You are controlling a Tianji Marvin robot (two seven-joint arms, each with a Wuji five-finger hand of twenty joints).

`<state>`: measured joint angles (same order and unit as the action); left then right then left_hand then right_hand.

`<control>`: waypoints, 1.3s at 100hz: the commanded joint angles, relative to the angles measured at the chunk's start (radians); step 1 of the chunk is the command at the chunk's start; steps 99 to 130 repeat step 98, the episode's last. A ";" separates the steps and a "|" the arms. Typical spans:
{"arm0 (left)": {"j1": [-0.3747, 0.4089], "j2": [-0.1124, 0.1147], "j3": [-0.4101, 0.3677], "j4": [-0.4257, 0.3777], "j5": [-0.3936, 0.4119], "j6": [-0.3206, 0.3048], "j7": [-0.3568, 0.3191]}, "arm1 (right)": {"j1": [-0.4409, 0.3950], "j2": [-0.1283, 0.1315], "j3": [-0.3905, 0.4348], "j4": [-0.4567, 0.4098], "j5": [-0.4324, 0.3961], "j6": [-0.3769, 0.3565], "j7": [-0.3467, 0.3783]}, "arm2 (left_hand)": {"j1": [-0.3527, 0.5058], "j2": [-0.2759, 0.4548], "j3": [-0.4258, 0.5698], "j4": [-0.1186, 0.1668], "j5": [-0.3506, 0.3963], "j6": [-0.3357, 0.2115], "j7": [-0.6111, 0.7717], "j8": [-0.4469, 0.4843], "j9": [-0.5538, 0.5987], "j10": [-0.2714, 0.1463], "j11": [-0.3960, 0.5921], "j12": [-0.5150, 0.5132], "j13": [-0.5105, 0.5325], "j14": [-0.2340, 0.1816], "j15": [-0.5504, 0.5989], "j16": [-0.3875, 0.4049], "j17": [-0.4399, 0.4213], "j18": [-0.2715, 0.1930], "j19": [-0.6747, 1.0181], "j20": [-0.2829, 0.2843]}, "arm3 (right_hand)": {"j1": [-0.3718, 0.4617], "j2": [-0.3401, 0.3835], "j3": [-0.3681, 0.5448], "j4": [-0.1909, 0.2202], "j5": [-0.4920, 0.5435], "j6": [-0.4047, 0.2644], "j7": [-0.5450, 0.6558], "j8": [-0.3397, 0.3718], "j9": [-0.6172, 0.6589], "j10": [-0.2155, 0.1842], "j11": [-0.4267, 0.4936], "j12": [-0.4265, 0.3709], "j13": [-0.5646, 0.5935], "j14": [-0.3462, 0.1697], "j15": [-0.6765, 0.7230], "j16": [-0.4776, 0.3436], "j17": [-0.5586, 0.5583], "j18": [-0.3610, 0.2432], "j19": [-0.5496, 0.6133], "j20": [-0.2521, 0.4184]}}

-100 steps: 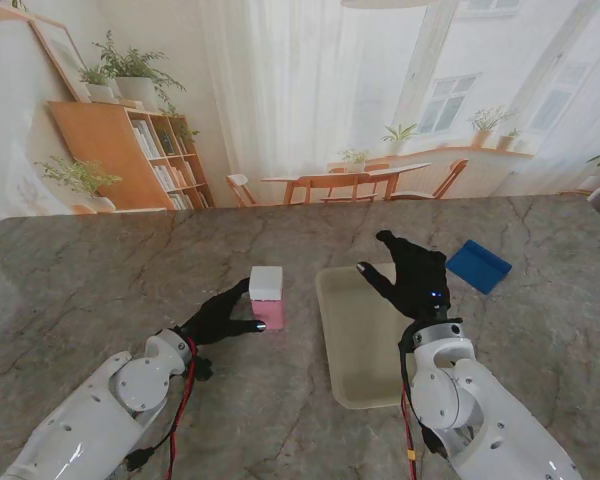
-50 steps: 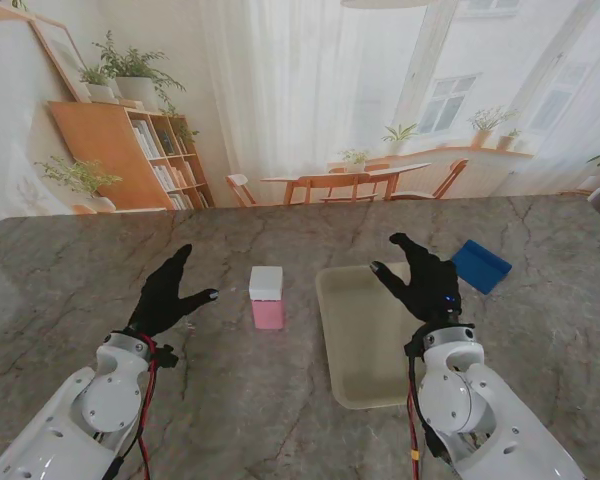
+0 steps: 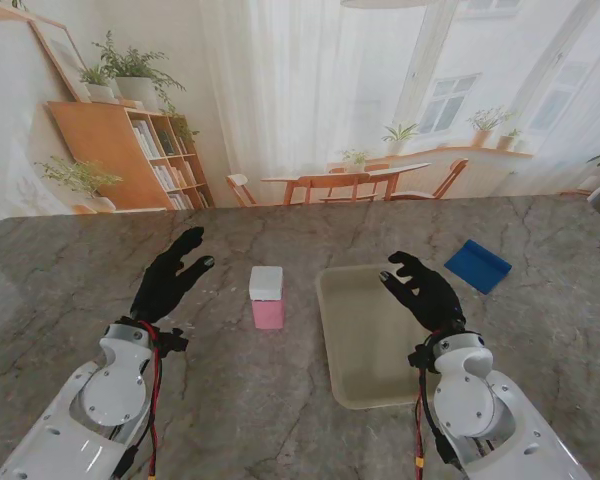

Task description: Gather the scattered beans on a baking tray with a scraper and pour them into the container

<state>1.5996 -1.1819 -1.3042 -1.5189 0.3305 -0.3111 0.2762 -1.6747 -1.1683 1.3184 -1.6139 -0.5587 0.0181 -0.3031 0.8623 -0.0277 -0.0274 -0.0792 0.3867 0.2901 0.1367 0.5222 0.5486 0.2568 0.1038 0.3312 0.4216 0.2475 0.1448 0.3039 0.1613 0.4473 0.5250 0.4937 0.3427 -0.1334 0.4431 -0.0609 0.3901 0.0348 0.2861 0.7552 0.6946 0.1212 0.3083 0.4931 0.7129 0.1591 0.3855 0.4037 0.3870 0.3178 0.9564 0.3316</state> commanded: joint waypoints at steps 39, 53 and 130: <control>0.030 0.003 0.000 -0.018 -0.025 0.041 -0.059 | 0.039 -0.023 -0.018 0.070 0.028 0.030 -0.082 | 0.002 0.067 -0.010 0.047 0.092 -0.033 0.017 0.018 0.060 -0.011 0.004 0.023 0.063 0.019 0.029 0.048 -0.001 0.056 0.071 0.094 | -0.057 -0.025 0.094 0.010 -0.008 -0.022 0.023 -0.029 -0.026 -0.017 0.000 0.007 -0.045 -0.014 -0.004 0.027 -0.086 0.007 -0.003 0.007; 0.041 0.008 -0.004 -0.032 -0.013 0.047 -0.073 | 0.047 -0.027 -0.022 0.078 0.039 0.027 -0.092 | 0.003 0.064 -0.010 0.047 0.110 -0.039 0.025 0.024 0.076 -0.014 0.009 0.027 0.081 0.020 0.037 0.059 0.003 0.053 0.083 0.109 | -0.056 -0.027 0.095 0.008 -0.007 -0.027 0.026 -0.030 -0.026 -0.018 0.003 0.008 -0.045 -0.012 0.005 0.032 -0.090 0.019 0.006 0.018; 0.054 0.009 -0.004 -0.048 -0.013 0.051 -0.072 | 0.050 -0.025 -0.026 0.079 0.046 0.024 -0.076 | 0.010 0.065 -0.009 0.046 0.136 -0.038 0.037 0.041 0.077 -0.013 0.007 0.033 0.089 0.024 0.042 0.079 0.002 0.050 0.101 0.136 | -0.054 -0.027 0.093 0.008 -0.007 -0.032 0.027 -0.035 -0.018 -0.021 -0.001 0.006 -0.038 -0.012 0.010 0.036 -0.091 0.028 0.002 0.040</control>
